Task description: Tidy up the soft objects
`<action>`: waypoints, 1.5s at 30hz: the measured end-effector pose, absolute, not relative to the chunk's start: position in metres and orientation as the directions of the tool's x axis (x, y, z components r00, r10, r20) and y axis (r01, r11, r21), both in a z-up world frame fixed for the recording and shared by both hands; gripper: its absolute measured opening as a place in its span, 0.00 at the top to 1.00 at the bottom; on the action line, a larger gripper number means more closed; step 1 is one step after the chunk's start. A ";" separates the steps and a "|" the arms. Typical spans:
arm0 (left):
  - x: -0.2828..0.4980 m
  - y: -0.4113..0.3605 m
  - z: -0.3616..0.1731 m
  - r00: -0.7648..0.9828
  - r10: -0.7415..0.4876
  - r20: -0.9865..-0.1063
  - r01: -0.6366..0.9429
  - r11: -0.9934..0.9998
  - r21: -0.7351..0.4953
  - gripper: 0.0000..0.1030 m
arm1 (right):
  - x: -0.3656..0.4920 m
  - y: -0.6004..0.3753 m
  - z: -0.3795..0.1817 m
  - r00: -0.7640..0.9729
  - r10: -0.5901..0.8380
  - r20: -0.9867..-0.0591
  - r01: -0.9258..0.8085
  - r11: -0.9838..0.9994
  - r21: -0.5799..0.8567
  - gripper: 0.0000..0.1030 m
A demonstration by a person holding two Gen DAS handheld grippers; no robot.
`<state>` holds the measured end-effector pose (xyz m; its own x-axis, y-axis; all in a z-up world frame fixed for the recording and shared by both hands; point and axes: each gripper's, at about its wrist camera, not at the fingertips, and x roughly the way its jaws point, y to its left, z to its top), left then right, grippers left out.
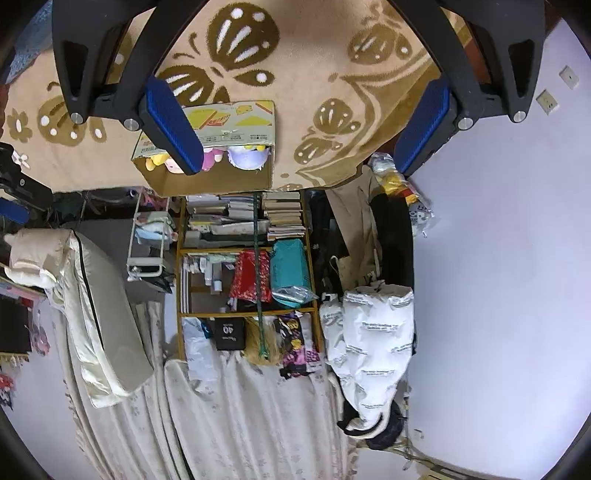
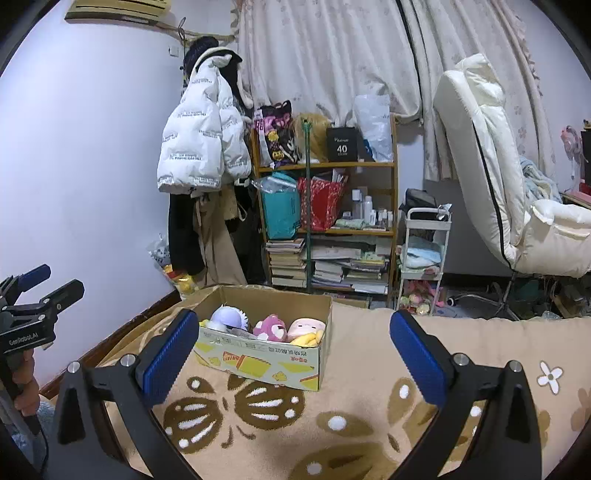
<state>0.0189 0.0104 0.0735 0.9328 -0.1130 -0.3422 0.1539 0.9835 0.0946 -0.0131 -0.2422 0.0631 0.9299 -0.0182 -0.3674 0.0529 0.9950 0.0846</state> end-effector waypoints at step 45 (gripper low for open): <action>0.002 0.008 0.037 0.936 -0.081 -0.343 0.141 0.978 0.154 0.01 | -0.038 -0.241 0.039 0.937 -0.003 -0.350 0.034 0.996 0.081 0.00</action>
<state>0.0020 0.0084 0.0371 0.9360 -0.0811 -0.3426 0.1411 0.9779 0.1540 -0.0376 -0.2409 0.0391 0.9369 -0.0031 -0.3495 0.0336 0.9961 0.0815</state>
